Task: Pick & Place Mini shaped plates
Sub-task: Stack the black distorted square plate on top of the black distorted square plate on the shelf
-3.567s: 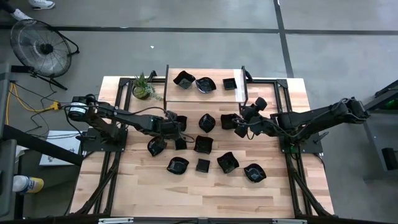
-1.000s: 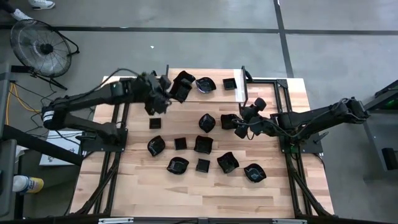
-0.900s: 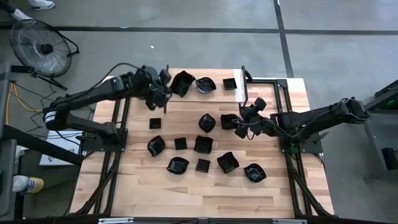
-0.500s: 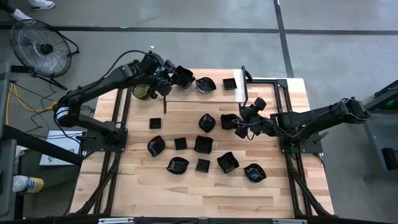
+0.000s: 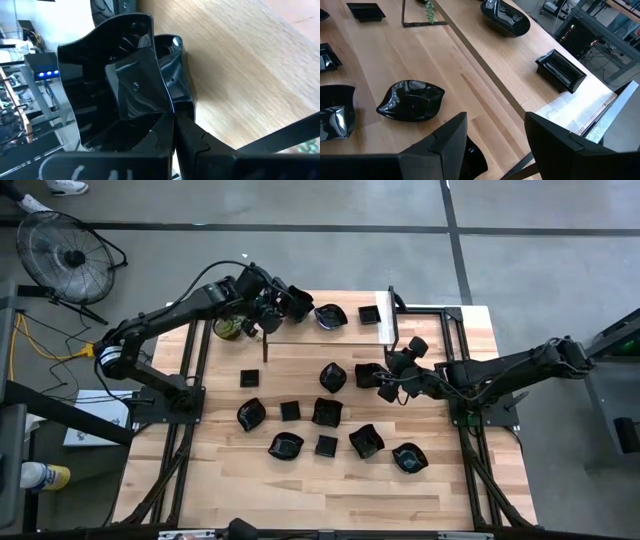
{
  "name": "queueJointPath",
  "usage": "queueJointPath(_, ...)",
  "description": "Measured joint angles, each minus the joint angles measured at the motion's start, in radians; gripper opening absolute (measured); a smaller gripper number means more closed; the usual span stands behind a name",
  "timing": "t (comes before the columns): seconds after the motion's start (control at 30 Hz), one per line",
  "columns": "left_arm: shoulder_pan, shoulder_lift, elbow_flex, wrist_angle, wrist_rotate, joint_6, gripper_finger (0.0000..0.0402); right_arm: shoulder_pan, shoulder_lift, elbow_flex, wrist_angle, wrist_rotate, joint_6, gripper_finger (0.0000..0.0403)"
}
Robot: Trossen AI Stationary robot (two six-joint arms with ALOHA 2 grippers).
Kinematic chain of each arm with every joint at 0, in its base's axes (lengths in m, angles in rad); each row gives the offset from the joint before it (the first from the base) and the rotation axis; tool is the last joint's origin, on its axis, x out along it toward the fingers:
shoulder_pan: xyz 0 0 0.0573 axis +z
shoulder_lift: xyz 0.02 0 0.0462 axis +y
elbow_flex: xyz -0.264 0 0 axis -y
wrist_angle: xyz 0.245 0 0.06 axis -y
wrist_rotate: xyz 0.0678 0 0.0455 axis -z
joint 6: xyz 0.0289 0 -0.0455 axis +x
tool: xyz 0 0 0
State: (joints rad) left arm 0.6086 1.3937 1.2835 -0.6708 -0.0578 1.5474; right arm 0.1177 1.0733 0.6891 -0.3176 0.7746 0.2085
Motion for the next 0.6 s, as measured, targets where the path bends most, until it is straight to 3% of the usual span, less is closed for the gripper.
queueJointPath(0.6, 0.000, 0.000, 0.000, -0.011, -0.013, 0.019, 0.0000, 0.000, 0.000, 0.000, 0.000, 0.000, 0.000, 0.0194)
